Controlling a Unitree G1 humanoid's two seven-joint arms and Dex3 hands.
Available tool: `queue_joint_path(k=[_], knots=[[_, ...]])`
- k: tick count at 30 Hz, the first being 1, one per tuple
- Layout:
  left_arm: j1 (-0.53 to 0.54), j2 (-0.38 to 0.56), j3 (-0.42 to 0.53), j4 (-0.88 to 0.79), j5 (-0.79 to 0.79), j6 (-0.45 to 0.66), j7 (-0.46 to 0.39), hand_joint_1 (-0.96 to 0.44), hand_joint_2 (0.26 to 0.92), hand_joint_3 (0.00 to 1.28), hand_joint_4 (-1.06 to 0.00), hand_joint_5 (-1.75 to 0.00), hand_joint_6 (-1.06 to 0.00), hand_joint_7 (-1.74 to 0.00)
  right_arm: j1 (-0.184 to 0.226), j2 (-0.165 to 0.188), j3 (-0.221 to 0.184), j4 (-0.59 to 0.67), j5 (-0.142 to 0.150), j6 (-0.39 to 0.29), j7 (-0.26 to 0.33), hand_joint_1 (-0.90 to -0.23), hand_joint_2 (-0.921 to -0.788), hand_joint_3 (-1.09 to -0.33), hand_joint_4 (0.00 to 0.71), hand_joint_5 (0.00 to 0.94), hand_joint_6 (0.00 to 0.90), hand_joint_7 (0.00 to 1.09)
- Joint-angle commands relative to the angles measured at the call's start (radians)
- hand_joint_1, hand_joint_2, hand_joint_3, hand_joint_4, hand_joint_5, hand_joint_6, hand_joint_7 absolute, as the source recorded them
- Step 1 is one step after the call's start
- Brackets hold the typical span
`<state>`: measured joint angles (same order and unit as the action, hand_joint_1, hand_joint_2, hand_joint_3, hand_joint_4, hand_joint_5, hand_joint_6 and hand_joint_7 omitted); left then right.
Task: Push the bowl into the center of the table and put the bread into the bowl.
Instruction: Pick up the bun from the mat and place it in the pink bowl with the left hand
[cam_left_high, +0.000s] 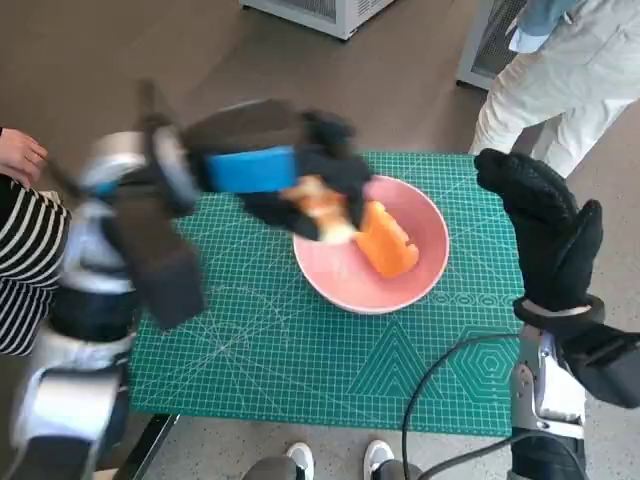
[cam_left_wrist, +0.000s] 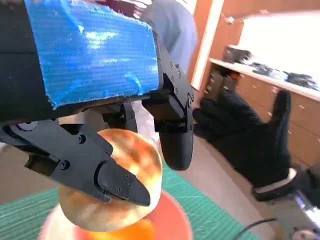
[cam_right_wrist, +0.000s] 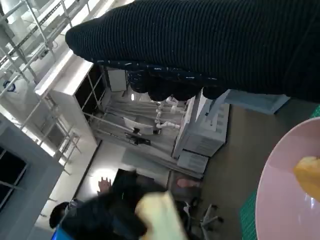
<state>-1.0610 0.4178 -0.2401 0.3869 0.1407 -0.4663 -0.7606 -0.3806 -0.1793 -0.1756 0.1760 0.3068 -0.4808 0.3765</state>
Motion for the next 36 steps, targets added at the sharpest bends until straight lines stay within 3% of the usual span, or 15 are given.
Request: queue_joint_path(k=[1, 8, 14, 16, 18, 19, 20, 21, 25, 30, 36], knots=[[-0.077, -0.068, -0.039, 0.154, 0.052, -0.049, 0.045, 0.00, 0.916, 0.03, -0.73, -1.09, -0.68, -1.14, 0.022, -0.011, -0.008, 0.003, -0.013, 0.004, -0.007, -0.670, -0.921, -0.705, 0.145, 0.000, 0.096, 0.44], [-0.153, -0.138, -0.109, 0.379, 0.180, -0.091, 0.139, 0.00, 0.919, 0.04, -0.71, -1.19, -0.68, -1.07, 0.035, -0.011, -0.012, -0.017, -0.021, 0.006, -0.020, -0.668, -0.921, -0.704, 0.145, 0.000, 0.097, 0.44], [-0.186, -0.172, -0.178, 0.500, 0.295, -0.067, 0.202, 0.00, 0.920, 0.07, -0.71, -1.15, -0.61, -1.16, 0.048, -0.009, -0.011, -0.049, -0.036, 0.014, -0.043, -0.665, -0.921, -0.705, 0.152, 0.003, 0.097, 0.44], [-0.189, -0.177, -0.199, 0.522, 0.329, -0.046, 0.214, 0.00, 0.920, 0.09, -0.68, -1.17, -0.59, -1.20, 0.051, -0.009, -0.011, -0.058, -0.042, 0.015, -0.050, -0.664, -0.921, -0.705, 0.153, 0.004, 0.097, 0.44], [-0.187, -0.182, -0.214, 0.537, 0.351, -0.019, 0.210, 0.00, 0.921, 0.15, -0.57, -1.24, -0.55, -1.28, 0.053, -0.008, -0.012, -0.063, -0.049, 0.015, -0.057, -0.664, -0.921, -0.706, 0.155, 0.004, 0.097, 0.44], [-0.185, -0.184, -0.219, 0.543, 0.356, -0.006, 0.205, -0.07, 0.921, 0.17, -0.54, -1.13, -0.54, -1.31, 0.053, -0.007, -0.012, -0.065, -0.053, 0.015, -0.061, -0.663, -0.921, -0.706, 0.155, 0.005, 0.097, 0.44], [-0.181, -0.185, -0.221, 0.547, 0.357, 0.009, 0.192, -0.17, 0.921, 0.20, -0.52, -0.90, -0.52, -1.36, 0.053, -0.006, -0.011, -0.067, -0.057, 0.014, -0.065, -0.663, -0.921, -0.706, 0.155, 0.005, 0.097, 0.44], [-0.178, -0.186, -0.222, 0.550, 0.357, 0.019, 0.184, -0.15, 0.885, 0.18, -0.52, -0.69, -0.46, -1.08, 0.053, -0.006, -0.011, -0.068, -0.060, 0.013, -0.069, -0.663, -0.921, -0.706, 0.155, 0.004, 0.096, 0.44], [-0.154, -0.181, -0.220, 0.534, 0.344, 0.061, 0.141, -0.14, 0.881, 0.06, -0.55, -0.18, -0.48, -0.37, 0.051, -0.002, -0.006, -0.066, -0.069, 0.008, -0.082, -0.664, -0.921, -0.706, 0.156, 0.004, 0.094, 0.44], [-0.121, -0.165, -0.195, 0.497, 0.314, 0.100, 0.102, -0.20, 0.882, 0.02, -0.45, -0.03, -0.48, -0.17, 0.040, 0.003, -0.001, -0.052, -0.079, 0.003, -0.095, -0.668, -0.921, -0.706, 0.157, 0.004, 0.091, 0.44], [-0.083, -0.127, -0.152, 0.446, 0.270, 0.109, 0.087, -0.27, 0.879, 0.01, -0.32, 0.00, -0.45, -0.10, 0.024, 0.014, 0.004, -0.027, -0.084, -0.005, -0.102, -0.666, -0.921, -0.708, 0.154, 0.002, 0.091, 0.44]])
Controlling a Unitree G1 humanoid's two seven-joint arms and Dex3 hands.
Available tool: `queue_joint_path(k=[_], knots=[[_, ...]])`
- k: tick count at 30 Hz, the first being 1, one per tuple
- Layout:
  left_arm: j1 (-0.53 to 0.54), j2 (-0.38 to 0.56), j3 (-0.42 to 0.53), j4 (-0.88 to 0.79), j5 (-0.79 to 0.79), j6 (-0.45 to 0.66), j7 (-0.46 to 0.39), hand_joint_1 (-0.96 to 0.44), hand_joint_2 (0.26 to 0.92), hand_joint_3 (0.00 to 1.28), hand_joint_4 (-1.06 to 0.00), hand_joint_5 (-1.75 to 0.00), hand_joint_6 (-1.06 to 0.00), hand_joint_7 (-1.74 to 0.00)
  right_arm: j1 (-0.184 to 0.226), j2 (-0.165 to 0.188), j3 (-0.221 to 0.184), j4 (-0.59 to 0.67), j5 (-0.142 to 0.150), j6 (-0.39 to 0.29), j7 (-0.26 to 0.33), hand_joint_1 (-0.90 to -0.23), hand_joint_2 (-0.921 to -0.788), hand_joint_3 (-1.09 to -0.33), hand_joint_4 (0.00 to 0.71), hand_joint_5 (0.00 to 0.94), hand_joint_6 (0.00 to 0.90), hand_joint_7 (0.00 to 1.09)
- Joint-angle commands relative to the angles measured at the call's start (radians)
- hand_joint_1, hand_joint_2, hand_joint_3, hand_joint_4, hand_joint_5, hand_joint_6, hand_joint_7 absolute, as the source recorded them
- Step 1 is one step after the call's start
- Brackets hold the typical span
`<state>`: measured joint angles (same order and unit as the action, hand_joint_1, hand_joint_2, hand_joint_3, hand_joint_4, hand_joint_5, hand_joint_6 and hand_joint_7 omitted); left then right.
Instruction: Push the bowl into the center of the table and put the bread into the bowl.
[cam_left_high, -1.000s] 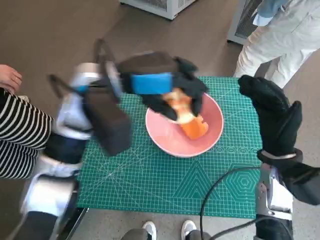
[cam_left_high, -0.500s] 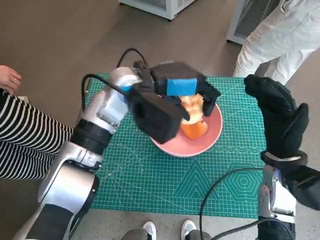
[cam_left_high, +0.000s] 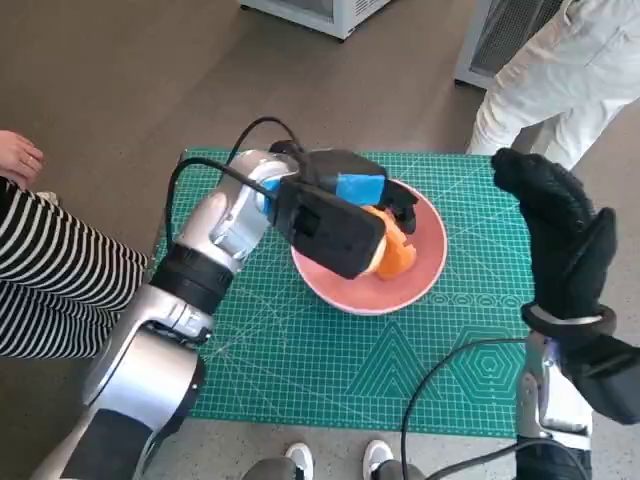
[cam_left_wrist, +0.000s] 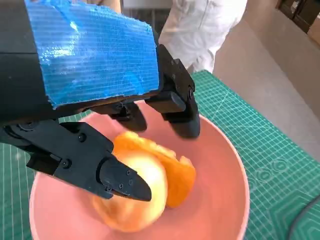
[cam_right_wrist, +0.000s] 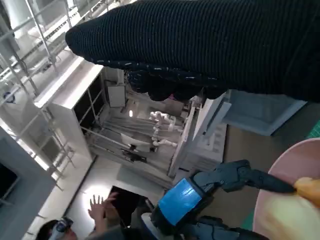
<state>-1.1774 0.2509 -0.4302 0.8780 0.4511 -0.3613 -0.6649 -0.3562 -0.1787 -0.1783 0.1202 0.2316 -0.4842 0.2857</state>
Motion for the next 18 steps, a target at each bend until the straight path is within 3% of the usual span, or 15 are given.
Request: queue_joint_path(k=[1, 8, 16, 18], knots=[[0.040, 0.047, 0.047, -0.052, -0.047, -0.001, -0.004, -0.28, 0.875, 0.01, -0.26, 0.00, -0.43, -0.08, -0.002, 0.016, 0.008, 0.033, -0.010, -0.003, -0.012, -0.665, -0.921, -0.708, 0.154, 0.002, 0.091, 0.44], [0.098, 0.072, 0.165, -0.074, -0.167, -0.116, 0.063, -0.36, 0.863, 0.00, -0.07, 0.00, -0.32, -0.01, -0.011, 0.025, 0.019, 0.042, -0.005, -0.001, -0.011, -0.673, -0.921, -0.706, 0.149, 0.000, 0.091, 0.44], [0.177, 0.016, 0.337, -0.038, -0.387, -0.295, 0.138, -0.49, 0.898, 0.02, -0.04, 0.00, -0.24, 0.00, -0.034, 0.025, 0.020, 0.028, 0.004, 0.026, -0.016, -0.687, -0.921, -0.704, 0.149, 0.000, 0.091, 0.45], [0.194, -0.007, 0.376, -0.034, -0.445, -0.311, 0.144, -0.54, 0.911, 0.10, -0.04, 0.00, -0.20, 0.00, -0.045, 0.025, 0.021, 0.027, 0.007, 0.035, -0.016, -0.687, -0.921, -0.704, 0.148, 0.000, 0.090, 0.45]])
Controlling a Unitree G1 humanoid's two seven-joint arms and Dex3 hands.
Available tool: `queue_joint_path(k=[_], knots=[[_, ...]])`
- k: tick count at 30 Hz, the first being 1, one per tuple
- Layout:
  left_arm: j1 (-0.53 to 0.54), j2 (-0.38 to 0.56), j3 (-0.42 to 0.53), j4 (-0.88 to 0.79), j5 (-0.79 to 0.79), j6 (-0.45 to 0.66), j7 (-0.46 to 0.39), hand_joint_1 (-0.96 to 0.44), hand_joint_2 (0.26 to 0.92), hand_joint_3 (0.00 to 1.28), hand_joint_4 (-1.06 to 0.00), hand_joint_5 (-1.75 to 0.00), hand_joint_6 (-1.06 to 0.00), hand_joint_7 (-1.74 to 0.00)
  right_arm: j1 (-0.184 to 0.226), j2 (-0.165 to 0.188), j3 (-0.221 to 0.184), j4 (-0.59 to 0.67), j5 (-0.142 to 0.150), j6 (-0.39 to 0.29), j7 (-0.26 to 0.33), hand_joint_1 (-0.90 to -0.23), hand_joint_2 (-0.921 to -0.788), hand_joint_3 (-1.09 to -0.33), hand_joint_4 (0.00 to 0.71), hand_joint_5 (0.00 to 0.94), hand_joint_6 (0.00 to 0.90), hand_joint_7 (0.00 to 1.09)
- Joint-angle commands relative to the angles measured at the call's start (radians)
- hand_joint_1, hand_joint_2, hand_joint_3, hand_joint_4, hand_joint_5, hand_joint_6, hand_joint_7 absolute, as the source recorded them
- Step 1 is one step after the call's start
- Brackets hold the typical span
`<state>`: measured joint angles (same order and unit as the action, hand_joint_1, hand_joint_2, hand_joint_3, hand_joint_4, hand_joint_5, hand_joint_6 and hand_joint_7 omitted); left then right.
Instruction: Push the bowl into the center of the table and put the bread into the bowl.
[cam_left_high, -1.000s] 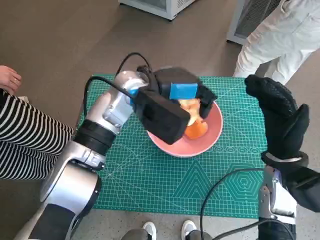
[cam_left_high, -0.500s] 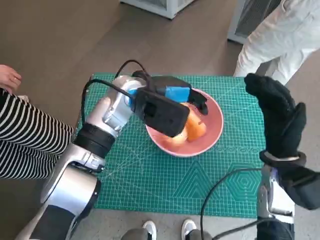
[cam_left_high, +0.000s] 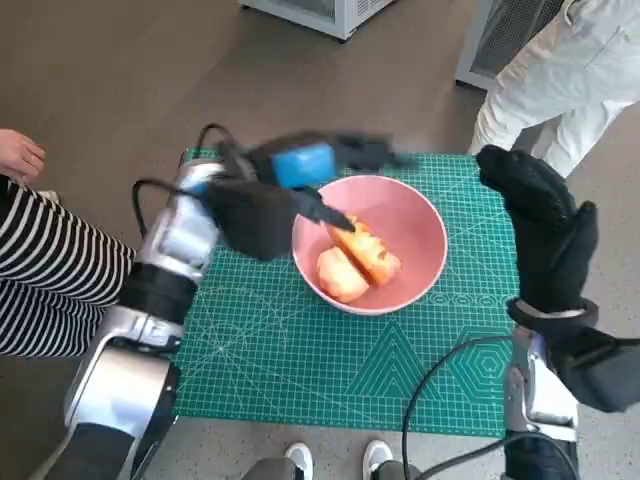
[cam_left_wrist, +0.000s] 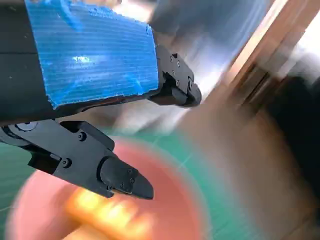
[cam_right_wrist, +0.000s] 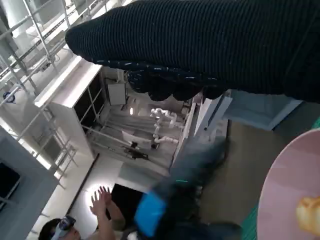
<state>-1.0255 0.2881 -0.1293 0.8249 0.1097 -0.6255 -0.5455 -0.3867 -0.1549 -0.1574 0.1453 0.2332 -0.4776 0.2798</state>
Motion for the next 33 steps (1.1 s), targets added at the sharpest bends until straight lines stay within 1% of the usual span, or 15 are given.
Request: queue_joint_path(k=[1, 3, 4, 5, 6, 9, 12, 15, 17, 21, 27, 33], knots=[[0.049, -0.053, 0.089, 0.017, -0.125, -0.050, 0.026, -0.55, 0.913, 0.12, -0.04, 0.00, -0.19, 0.00, -0.019, 0.001, 0.000, 0.001, 0.007, 0.032, -0.010, -0.686, -0.921, -0.705, 0.148, 0.000, 0.089, 0.45], [0.069, -0.072, 0.117, -0.008, -0.174, -0.042, 0.026, -0.58, 0.918, 0.21, -0.04, 0.00, -0.16, 0.00, -0.030, 0.001, 0.000, -0.003, 0.009, 0.043, -0.011, -0.685, -0.921, -0.705, 0.148, 0.000, 0.088, 0.45], [0.088, -0.086, 0.131, -0.045, -0.203, -0.027, 0.033, -0.58, 0.918, 0.22, -0.04, 0.00, -0.15, 0.00, -0.038, 0.002, 0.001, -0.010, 0.012, 0.053, -0.013, -0.685, -0.921, -0.705, 0.148, 0.000, 0.088, 0.45], [0.101, -0.095, 0.141, -0.072, -0.222, -0.016, 0.038, -0.58, 0.919, 0.28, -0.04, 0.00, -0.15, 0.00, -0.043, 0.003, 0.001, -0.014, 0.014, 0.060, -0.014, -0.685, -0.921, -0.705, 0.148, 0.000, 0.087, 0.45], [0.118, -0.106, 0.152, -0.104, -0.244, -0.002, 0.046, -0.59, 0.920, 0.30, -0.04, 0.00, -0.14, 0.00, -0.051, 0.003, 0.002, -0.020, 0.017, 0.069, -0.015, -0.684, -0.921, -0.705, 0.148, 0.000, 0.086, 0.45], [0.163, -0.130, 0.172, -0.190, -0.291, 0.047, 0.066, -0.61, 0.921, 0.42, -0.05, -0.01, -0.13, 0.00, -0.067, 0.005, 0.002, -0.030, 0.022, 0.088, -0.018, -0.687, -0.921, -0.702, 0.146, 0.000, 0.083, 0.45], [0.220, -0.160, 0.187, -0.290, -0.342, 0.103, 0.090, -0.65, 0.921, 0.49, -0.06, -0.01, -0.14, -0.01, -0.089, 0.006, 0.001, -0.035, 0.023, 0.104, -0.023, -0.686, -0.921, -0.701, 0.146, 0.000, 0.083, 0.46], [0.263, -0.175, 0.196, -0.354, -0.379, 0.146, 0.091, -0.67, 0.921, 0.52, -0.07, -0.01, -0.13, -0.01, -0.106, 0.008, -0.001, -0.036, 0.026, 0.114, -0.024, -0.684, -0.921, -0.701, 0.145, 0.000, 0.083, 0.46], [0.286, -0.177, 0.203, -0.381, -0.406, 0.172, 0.075, -0.69, 0.921, 0.53, -0.07, -0.02, -0.13, -0.01, -0.117, 0.010, -0.001, -0.036, 0.028, 0.120, -0.025, -0.684, -0.921, -0.700, 0.143, 0.000, 0.083, 0.46], [0.314, -0.170, 0.209, -0.418, -0.434, 0.207, 0.052, -0.69, 0.921, 0.52, -0.07, -0.02, -0.14, -0.01, -0.131, 0.011, -0.001, -0.030, 0.030, 0.124, -0.025, -0.685, -0.921, -0.692, 0.140, 0.000, 0.088, 0.47], [0.342, -0.151, 0.213, -0.453, -0.425, 0.220, 0.042, -0.70, 0.921, 0.53, -0.07, -0.02, -0.14, -0.02, -0.143, 0.013, 0.001, -0.019, 0.027, 0.128, -0.024, -0.677, -0.921, -0.675, 0.143, 0.002, 0.101, 0.47], [0.353, -0.148, 0.219, -0.464, -0.421, 0.225, 0.047, -0.68, 0.921, 0.55, -0.07, -0.02, -0.13, -0.03, -0.146, 0.011, 0.004, -0.012, 0.021, 0.131, -0.023, -0.678, -0.921, -0.661, 0.145, 0.002, 0.110, 0.48]])
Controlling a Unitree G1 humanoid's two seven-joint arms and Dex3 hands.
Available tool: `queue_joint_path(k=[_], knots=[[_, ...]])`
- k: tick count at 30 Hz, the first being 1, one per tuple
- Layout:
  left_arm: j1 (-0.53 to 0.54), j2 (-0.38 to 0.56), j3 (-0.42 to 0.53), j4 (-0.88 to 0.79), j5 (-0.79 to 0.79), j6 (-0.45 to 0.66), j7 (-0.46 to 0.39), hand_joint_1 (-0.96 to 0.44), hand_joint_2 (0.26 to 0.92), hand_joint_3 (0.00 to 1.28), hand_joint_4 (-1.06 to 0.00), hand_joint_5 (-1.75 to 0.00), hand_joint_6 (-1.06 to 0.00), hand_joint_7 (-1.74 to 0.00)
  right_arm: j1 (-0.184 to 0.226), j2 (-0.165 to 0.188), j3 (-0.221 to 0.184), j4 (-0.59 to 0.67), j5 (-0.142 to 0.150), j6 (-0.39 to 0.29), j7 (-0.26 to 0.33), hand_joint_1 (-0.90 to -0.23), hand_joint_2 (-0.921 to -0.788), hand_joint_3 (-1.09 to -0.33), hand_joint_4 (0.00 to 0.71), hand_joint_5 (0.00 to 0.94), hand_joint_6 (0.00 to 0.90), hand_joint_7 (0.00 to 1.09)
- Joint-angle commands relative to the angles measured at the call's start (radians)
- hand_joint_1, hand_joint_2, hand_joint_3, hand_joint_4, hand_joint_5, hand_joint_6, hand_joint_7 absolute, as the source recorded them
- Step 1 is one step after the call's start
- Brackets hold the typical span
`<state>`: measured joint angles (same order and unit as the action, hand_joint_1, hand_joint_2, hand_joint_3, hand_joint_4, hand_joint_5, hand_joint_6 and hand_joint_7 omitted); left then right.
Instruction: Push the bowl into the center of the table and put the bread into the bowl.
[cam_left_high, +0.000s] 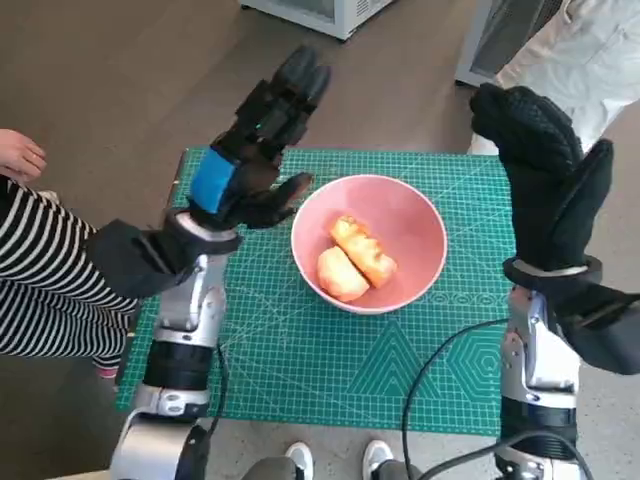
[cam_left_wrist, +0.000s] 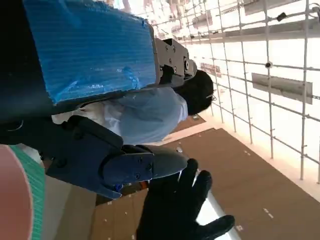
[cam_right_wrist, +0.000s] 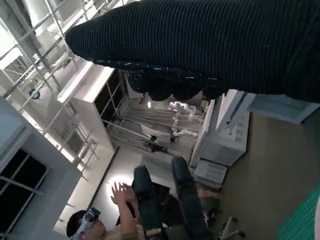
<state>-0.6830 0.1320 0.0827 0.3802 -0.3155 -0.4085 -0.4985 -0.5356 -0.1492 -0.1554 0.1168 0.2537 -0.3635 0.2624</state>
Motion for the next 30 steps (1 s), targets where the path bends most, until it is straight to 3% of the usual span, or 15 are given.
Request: queue_joint_path(k=[1, 10, 16, 30], knots=[[0.011, 0.008, 0.008, -0.019, 0.005, 0.007, 0.001, -0.68, 0.921, 0.55, -0.07, -0.02, -0.13, -0.03, 0.003, 0.004, 0.002, 0.017, -0.002, 0.017, -0.006, -0.677, -0.921, -0.660, 0.145, 0.002, 0.109, 0.48], [0.020, 0.000, 0.011, -0.025, 0.001, 0.008, 0.003, -0.68, 0.921, 0.51, -0.07, -0.02, -0.12, -0.06, 0.008, -0.006, 0.003, 0.022, -0.010, 0.015, 0.000, -0.685, -0.921, -0.657, 0.145, 0.002, 0.098, 0.47], [0.023, -0.004, 0.014, -0.020, -0.001, 0.003, 0.002, -0.70, 0.921, 0.48, -0.08, -0.02, -0.01, -0.32, 0.010, -0.009, 0.003, 0.016, -0.015, 0.024, -0.004, -0.689, -0.921, -0.657, 0.146, 0.002, 0.088, 0.46], [0.031, -0.014, 0.014, -0.021, 0.007, -0.013, 0.005, -0.69, 0.921, 0.46, -0.08, -0.02, 0.00, -0.38, -0.001, -0.017, -0.004, 0.015, -0.022, 0.035, -0.008, -0.679, -0.921, -0.665, 0.146, 0.001, 0.084, 0.46]])
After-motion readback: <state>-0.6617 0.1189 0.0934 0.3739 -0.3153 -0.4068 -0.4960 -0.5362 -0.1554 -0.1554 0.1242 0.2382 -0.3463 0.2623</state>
